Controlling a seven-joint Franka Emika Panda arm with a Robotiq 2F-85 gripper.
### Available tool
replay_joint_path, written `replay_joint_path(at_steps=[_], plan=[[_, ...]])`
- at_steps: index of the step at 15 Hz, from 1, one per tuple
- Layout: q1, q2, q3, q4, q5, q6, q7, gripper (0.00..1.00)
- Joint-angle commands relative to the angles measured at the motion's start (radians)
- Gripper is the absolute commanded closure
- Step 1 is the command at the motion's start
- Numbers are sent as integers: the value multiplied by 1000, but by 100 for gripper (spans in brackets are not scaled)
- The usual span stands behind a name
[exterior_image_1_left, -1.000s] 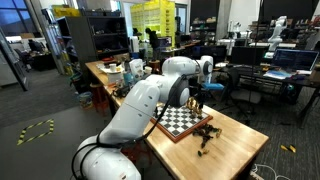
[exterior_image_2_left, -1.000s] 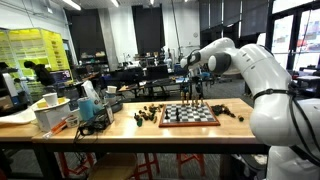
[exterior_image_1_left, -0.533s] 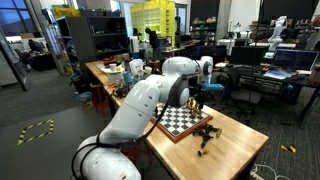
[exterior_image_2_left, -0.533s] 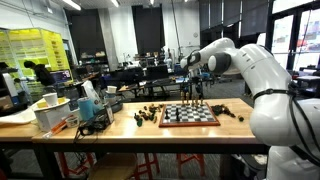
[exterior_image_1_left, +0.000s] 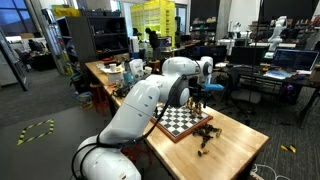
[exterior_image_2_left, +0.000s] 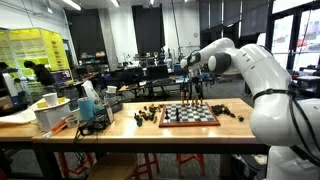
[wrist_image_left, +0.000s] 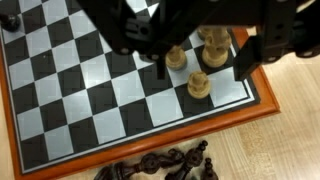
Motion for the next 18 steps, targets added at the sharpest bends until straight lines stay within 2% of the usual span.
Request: replay_joint_path(at_steps=[1, 8, 10, 15, 18], plan=[[9, -39, -6, -42, -16, 1, 8, 2], [28, -110, -19, -74, -57, 8, 34, 0], [32, -156, -26, -116, -78, 33, 76, 0], [22, -291, -54, -285, -78, 224, 333, 0], [27, -372, -69, -421, -61, 289, 513, 0]])
